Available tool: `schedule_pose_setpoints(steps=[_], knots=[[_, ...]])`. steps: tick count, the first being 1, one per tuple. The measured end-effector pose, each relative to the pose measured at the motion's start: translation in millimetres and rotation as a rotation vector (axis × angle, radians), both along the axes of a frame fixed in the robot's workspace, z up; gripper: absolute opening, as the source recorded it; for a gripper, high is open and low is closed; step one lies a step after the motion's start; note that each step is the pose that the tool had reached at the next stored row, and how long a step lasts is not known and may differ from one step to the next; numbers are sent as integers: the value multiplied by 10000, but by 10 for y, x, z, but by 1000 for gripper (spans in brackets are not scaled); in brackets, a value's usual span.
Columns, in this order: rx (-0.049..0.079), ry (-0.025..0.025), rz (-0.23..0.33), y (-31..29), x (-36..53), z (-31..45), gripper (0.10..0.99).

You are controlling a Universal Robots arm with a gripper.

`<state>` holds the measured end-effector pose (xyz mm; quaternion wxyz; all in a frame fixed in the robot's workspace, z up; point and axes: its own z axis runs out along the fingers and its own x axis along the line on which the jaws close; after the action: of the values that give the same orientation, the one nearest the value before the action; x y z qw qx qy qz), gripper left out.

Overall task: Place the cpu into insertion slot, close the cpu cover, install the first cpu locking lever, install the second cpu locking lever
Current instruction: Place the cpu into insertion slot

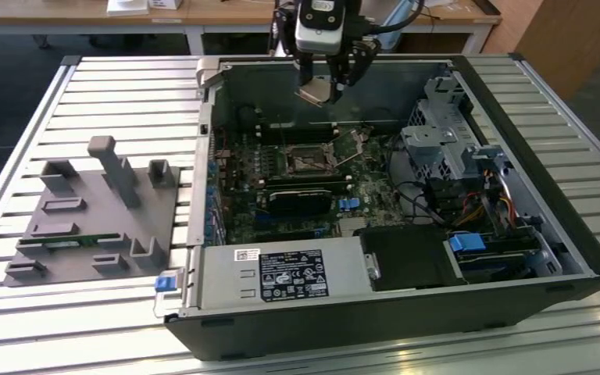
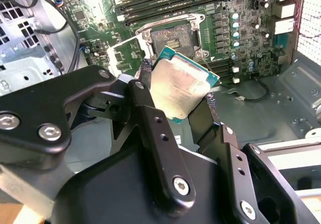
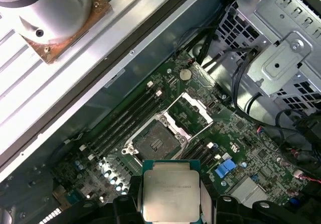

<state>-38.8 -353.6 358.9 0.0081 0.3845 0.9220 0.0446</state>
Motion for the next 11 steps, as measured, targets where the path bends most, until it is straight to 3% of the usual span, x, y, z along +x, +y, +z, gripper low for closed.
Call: schedule_pose_setpoints(steps=[11], knots=[[0,0,-790,0,0,-1,541]])
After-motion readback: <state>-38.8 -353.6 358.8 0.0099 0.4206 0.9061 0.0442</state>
